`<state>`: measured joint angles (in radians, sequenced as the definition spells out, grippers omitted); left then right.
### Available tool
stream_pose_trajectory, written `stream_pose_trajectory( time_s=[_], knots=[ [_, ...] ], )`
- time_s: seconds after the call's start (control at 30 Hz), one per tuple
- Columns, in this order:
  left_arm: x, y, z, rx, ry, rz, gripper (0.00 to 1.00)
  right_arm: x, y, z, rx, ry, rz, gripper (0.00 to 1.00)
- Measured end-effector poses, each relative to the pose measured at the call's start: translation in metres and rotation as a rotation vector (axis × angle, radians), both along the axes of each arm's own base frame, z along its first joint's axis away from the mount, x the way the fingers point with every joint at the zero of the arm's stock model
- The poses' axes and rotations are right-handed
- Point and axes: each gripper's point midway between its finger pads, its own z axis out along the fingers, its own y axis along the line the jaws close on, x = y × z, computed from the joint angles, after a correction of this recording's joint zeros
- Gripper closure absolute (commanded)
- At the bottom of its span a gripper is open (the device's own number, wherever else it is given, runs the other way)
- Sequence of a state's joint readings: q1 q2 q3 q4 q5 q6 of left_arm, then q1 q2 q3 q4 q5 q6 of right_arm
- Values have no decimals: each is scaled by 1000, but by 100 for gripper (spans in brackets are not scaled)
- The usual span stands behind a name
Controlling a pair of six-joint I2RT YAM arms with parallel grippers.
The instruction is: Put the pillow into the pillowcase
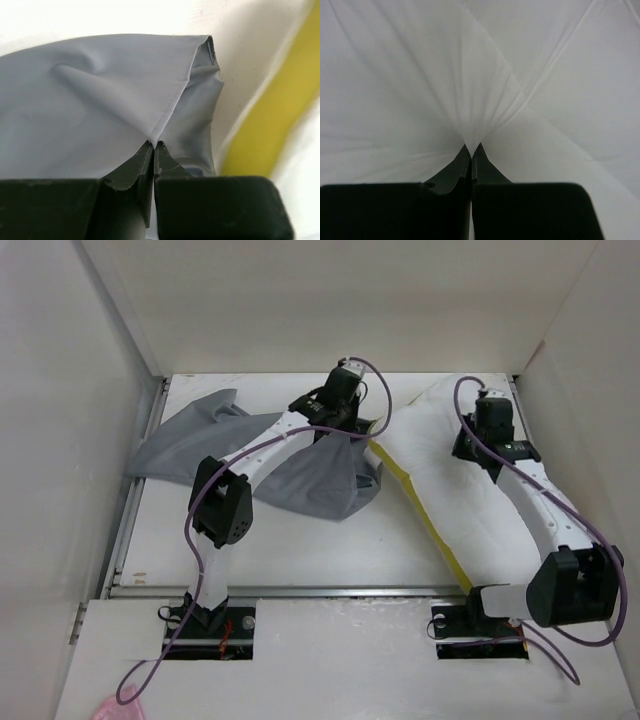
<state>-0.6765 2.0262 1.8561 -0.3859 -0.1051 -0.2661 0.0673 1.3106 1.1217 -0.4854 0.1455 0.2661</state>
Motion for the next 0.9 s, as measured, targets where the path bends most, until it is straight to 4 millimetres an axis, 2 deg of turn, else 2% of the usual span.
stream_pose_trajectory(
  time_s=[0.1, 0.2, 0.27, 0.37, 0.47, 0.57, 0.7, 0.8, 0.9],
  knots=[
    [1, -1, 4, -5, -5, 0, 100, -10, 30, -28, 7, 66, 67, 100],
    [-1, 0, 3, -1, 2, -1, 100, -11, 53, -48, 10, 111, 109, 100],
    [-3, 0, 2, 3, 10, -3, 100, -8, 65, -61, 18, 137, 121, 100],
    [-11, 1, 0, 7, 20, -12, 100, 1, 69, -73, -1, 163, 90, 100],
    [-28, 3, -3, 13, 40, -35, 100, 22, 68, -70, -23, 163, 44, 100],
    [-43, 9, 0, 19, 49, -42, 100, 48, 70, -52, -22, 101, 9, 100],
    [-51, 9, 12, 3, 31, -50, 100, 59, 77, -31, -2, 36, 6, 100],
    [-49, 6, 20, -11, 21, -49, 100, 55, 103, -29, -6, 20, 54, 100],
    [-42, -2, 28, -28, 13, -45, 100, 37, 152, -33, -9, 18, 153, 100]
  ],
)
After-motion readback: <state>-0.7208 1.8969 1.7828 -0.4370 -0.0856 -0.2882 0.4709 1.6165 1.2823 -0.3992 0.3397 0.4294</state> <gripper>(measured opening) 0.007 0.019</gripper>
